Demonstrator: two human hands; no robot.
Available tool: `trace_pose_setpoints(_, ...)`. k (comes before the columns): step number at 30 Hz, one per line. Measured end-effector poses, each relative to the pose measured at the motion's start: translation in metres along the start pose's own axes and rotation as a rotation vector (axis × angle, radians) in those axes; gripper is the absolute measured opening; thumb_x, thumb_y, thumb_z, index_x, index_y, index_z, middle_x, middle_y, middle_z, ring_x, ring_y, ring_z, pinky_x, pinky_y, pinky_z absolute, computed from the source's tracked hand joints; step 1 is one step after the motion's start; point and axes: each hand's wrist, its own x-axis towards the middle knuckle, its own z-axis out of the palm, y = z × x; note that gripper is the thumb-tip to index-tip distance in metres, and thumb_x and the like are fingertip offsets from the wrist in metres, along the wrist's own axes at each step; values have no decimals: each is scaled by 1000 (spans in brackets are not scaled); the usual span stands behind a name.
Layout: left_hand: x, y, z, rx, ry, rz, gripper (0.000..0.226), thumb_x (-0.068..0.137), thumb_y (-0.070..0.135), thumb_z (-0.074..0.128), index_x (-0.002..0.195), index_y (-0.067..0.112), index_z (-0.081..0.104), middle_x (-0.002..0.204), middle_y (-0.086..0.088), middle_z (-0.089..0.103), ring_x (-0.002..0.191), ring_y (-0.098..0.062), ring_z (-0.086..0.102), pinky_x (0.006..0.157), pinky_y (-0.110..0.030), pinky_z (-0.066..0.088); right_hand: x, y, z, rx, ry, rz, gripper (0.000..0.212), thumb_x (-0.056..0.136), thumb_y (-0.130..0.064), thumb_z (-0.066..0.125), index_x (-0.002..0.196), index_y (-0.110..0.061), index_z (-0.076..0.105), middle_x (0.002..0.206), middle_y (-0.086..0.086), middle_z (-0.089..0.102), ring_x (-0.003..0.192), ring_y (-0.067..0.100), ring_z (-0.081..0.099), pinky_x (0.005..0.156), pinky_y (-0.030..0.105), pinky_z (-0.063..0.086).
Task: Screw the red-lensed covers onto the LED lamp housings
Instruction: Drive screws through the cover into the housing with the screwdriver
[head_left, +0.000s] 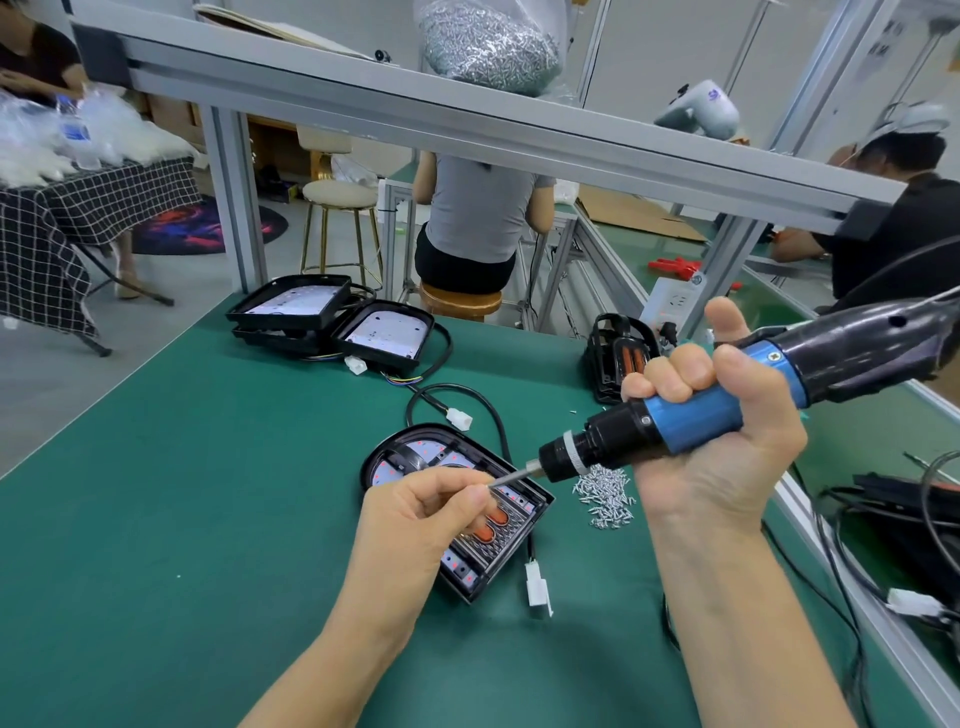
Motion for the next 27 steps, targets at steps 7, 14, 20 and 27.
trace_pose_setpoints(7, -1, 5, 16, 11, 25, 77, 25, 82, -1, 66, 76, 21, 77, 67, -4, 71, 59, -10, 59, 63, -18, 52, -2, 14, -1, 15, 73, -31, 24, 74, -10, 47, 95, -16, 57, 55, -7, 45, 47, 8, 43, 56, 22, 43)
trace_pose_setpoints(14, 8, 4, 2, -347, 128, -113, 11, 69, 8, 65, 68, 9, 76, 69, -9, 69, 57, -11, 59, 55, -19, 52, 2, 8, -8, 97, 113, -39, 21, 76, -15, 47, 92, -19, 59, 56, -10, 46, 47, 6, 43, 56, 20, 43)
trace_pose_setpoints(20, 6, 2, 5, -372, 73, -170, 11, 67, 6, 65, 70, 8, 75, 74, -14, 70, 56, -14, 61, 56, -21, 54, 2, 10, -5, 105, 102, -27, 21, 76, -15, 47, 93, -18, 60, 56, -9, 46, 47, 6, 44, 55, 20, 43)
trace_pose_setpoints(27, 5, 2, 5, -372, 59, -173, 10, 67, 6, 65, 70, 7, 75, 74, -13, 71, 56, -14, 61, 56, -21, 54, 3, 9, -6, 118, 92, -15, 22, 77, -15, 47, 93, -18, 61, 56, -10, 47, 47, 6, 44, 56, 20, 44)
